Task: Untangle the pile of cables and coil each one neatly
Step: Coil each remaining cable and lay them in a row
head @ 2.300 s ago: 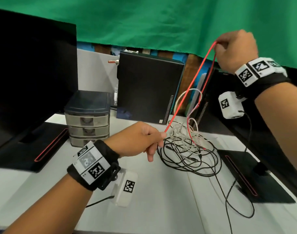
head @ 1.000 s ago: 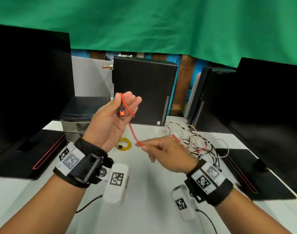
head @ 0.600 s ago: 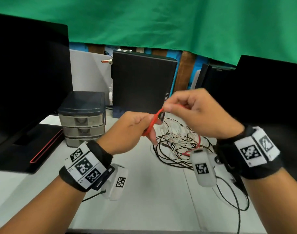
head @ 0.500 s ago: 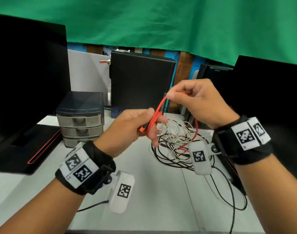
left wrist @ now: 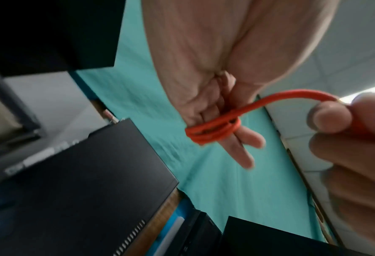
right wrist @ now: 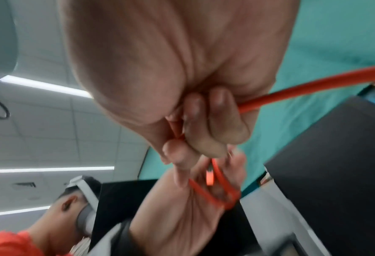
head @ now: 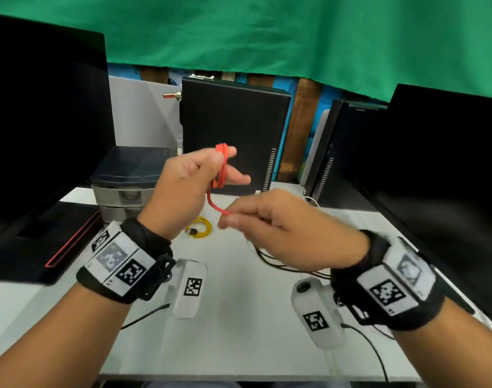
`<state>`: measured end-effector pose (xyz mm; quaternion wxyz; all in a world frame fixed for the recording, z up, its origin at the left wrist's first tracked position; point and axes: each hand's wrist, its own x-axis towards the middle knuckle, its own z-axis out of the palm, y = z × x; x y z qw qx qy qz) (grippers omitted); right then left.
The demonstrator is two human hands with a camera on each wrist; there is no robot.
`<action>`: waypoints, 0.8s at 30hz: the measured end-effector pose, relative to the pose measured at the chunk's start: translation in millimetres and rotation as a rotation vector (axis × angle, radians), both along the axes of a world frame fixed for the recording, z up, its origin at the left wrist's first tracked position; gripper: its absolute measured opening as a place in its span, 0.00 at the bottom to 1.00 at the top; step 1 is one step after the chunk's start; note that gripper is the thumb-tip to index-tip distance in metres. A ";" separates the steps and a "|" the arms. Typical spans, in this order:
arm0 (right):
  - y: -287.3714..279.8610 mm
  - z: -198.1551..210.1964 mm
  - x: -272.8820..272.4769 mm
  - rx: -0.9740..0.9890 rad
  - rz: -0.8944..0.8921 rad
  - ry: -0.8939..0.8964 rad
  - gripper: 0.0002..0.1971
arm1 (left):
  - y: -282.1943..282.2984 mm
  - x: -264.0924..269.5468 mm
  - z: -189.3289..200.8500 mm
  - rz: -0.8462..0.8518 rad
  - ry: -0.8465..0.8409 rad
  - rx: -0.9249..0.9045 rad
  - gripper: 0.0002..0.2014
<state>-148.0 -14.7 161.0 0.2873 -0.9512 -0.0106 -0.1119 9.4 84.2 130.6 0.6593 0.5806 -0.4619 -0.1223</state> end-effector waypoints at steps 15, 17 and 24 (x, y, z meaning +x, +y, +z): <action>-25.8 -59.9 9.8 0.215 -0.157 0.034 0.10 | 8.5 7.5 12.4 -0.236 0.433 -0.328 0.18; -5.7 -61.3 0.8 0.185 -0.061 0.081 0.11 | 5.8 14.3 5.4 -0.065 0.260 -0.230 0.15; -18.5 17.5 -18.3 0.154 -0.118 -0.269 0.08 | -5.6 -7.9 -11.3 0.019 -0.360 0.161 0.26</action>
